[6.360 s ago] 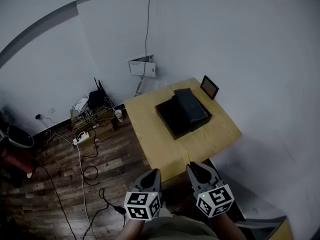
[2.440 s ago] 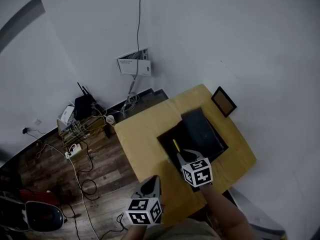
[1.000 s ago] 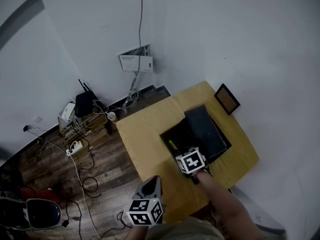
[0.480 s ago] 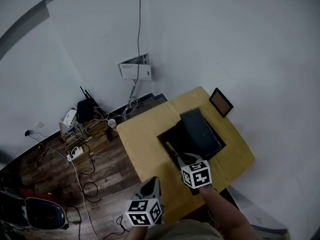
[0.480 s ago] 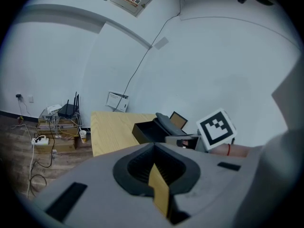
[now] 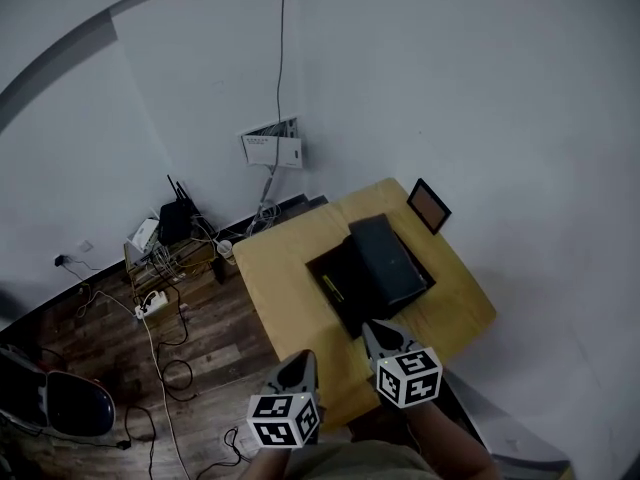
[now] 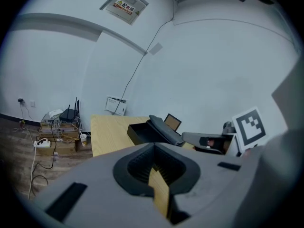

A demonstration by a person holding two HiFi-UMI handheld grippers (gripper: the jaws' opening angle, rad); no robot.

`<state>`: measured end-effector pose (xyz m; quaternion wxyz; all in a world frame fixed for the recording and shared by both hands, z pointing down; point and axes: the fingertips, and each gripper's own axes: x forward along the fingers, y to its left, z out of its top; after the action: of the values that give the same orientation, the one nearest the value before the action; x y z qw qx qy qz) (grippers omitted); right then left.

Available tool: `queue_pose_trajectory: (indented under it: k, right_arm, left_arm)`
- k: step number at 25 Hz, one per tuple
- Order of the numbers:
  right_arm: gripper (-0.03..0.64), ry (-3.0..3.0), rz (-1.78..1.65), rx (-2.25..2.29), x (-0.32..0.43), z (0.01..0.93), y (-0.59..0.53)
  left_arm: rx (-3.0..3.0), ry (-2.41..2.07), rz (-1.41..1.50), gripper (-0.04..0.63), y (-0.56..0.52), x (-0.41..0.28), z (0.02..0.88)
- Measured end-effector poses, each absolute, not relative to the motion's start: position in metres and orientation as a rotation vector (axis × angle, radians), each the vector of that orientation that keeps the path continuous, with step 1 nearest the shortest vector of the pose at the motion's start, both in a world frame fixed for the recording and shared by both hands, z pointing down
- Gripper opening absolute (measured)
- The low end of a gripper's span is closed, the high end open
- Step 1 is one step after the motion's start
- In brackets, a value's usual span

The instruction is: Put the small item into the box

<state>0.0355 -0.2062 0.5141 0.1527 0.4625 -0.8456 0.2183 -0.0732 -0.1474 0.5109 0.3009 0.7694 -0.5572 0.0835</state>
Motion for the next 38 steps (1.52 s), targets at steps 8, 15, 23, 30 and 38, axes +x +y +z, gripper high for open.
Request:
queue_pose_trajectory:
  k: [8,15,23,30,38]
  right_arm:
    - [0.003,-2.543,0.513,1.304,0.05,0.473,-0.141]
    - [0.002,-2.596,0.541,1.29,0.062,0.462,-0.091]
    - [0.002,-2.653,0.481,1.251,0.069,0.453,-0.047]
    - [0.002,-2.679,0.46,1.213,0.067,0.451,-0.023]
    - [0.0,-2.68,0.424,1.22,0.067,0.445,-0.013]
  left_arm:
    - [2.049,-1.533,0.203,0.002,-0.106,-0.06,0.49]
    - [2.061,-1.557,0.189,0.002,-0.067,-0.048,0.48]
    - [2.053,-1.578,0.178,0.002,-0.027,-0.04,0.482]
    - [2.049,-1.588,0.17,0.002,-0.007,-0.036,0.486]
    - [2.057,-1.589,0.161,0.002,0.004,-0.036,0.483]
